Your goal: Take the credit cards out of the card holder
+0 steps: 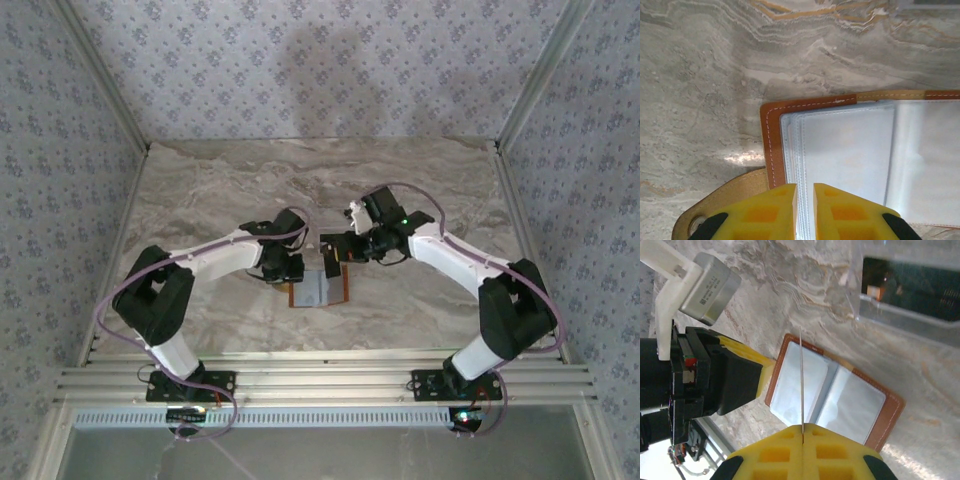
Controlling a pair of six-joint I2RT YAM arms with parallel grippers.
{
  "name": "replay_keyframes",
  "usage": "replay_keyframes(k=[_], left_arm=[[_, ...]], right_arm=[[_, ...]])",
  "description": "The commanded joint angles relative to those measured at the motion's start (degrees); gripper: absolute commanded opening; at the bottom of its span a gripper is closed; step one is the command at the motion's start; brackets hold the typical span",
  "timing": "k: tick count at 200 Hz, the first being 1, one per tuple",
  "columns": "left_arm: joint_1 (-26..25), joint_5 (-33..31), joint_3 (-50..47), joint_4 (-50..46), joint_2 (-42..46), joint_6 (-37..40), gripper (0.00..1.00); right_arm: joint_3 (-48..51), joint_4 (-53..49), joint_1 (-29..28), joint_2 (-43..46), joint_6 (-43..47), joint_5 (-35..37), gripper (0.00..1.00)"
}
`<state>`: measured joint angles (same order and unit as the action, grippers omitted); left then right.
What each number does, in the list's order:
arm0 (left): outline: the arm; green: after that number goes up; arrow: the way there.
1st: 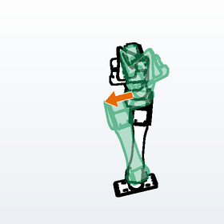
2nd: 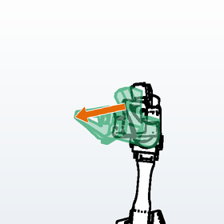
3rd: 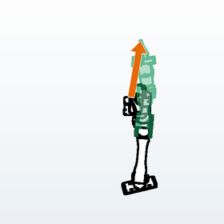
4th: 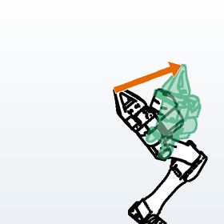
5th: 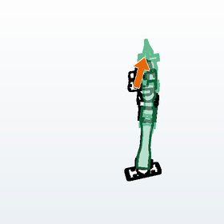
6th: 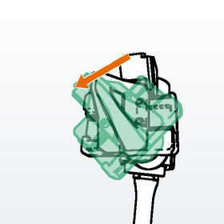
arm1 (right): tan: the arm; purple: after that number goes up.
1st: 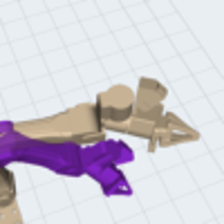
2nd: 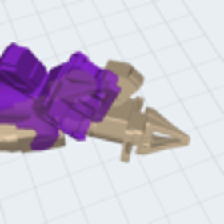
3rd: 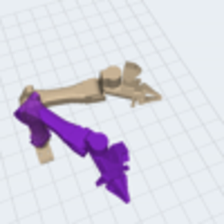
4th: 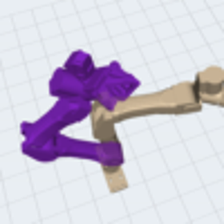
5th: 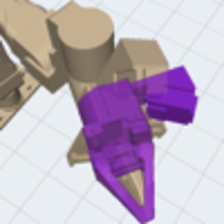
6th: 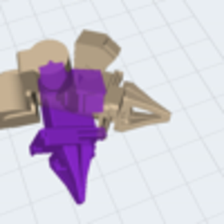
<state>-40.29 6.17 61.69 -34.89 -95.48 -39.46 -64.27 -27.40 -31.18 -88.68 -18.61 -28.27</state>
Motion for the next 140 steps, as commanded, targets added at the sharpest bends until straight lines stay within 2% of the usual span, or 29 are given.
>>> replay_keyframes(k=[1,29,72,140], left_arm=[[0.0,-1.3,1.1,-1.8,1.9,0.4,0.18],[0.3,-0.6,0.2,-0.9,2.0,-0.1,0.18],[1.1,0.7,-1.0,-0.1,2.1,0.0,0.18],[2.5,1.0,-3.0,0.1,3.8,0.3,0.18]], right_arm=[[-3.5,-4.4,0.3,0.9,13.0,3.7,0.0],[-7.4,-6.8,0.2,0.7,27.1,7.1,0.0],[-14.8,-15.6,0.8,-2.6,49.1,14.2,0.0],[-21.2,-19.7,0.7,-6.1,66.9,15.4,0.0]])
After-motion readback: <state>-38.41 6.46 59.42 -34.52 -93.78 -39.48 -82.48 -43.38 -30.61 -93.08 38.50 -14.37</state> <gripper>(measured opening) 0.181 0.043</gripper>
